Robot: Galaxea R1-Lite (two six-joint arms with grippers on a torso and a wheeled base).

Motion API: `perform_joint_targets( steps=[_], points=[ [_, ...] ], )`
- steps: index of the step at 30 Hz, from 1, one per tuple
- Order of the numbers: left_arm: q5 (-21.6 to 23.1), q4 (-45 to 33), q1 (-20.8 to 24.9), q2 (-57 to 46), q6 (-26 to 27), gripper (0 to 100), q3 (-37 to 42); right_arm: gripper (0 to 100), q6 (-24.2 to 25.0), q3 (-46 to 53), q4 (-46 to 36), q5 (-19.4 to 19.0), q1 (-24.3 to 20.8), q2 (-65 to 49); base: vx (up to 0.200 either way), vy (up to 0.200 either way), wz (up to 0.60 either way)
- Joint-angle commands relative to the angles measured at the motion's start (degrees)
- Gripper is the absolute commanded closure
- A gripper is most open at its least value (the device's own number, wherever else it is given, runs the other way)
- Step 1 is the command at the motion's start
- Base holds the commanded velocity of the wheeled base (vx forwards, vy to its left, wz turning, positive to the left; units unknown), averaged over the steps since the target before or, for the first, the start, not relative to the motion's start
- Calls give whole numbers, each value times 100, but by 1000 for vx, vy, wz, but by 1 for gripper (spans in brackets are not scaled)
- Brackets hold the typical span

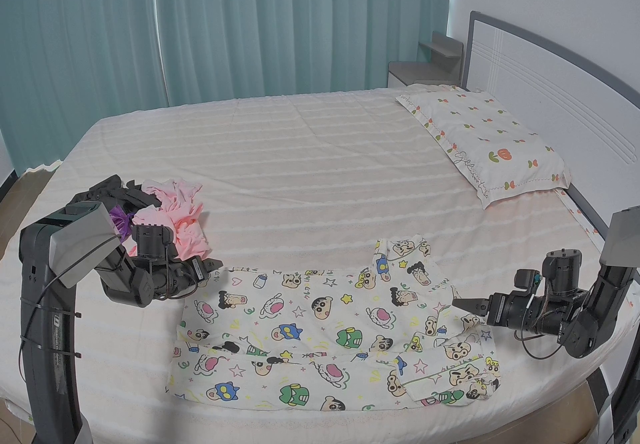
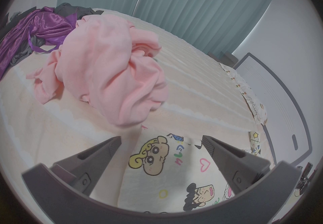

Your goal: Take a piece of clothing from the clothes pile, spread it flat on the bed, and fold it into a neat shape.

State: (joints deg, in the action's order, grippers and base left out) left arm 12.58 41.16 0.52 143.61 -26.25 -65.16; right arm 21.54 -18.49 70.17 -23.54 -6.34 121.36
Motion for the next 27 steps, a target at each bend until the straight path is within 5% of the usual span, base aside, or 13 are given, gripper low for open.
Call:
perform_joint_targets(
  steps=[1, 2, 3, 20, 27],
  points=[
    [-10, -2, 18, 89, -205, 0, -190, 0, -1, -49, 6, 7, 36, 11, 0, 0, 0],
    [-19, -2, 18, 115, -241, 0, -243, 0, -1, -58, 6, 7, 36, 20, 0, 0, 0],
    [-36, -2, 9, 168, -285, 100, -313, 0, -1, -67, 6, 16, 45, 11, 0, 0, 0],
    [-159, 42, -114, 229, -285, 100, -278, 0, 61, -1192, -126, 253, 71, 600, 0, 0, 0],
    [-722, 499, -158, 229, -416, 100, -269, 0, 61, -2853, -1409, 640, 27, 1083, 0, 0, 0]
  ],
)
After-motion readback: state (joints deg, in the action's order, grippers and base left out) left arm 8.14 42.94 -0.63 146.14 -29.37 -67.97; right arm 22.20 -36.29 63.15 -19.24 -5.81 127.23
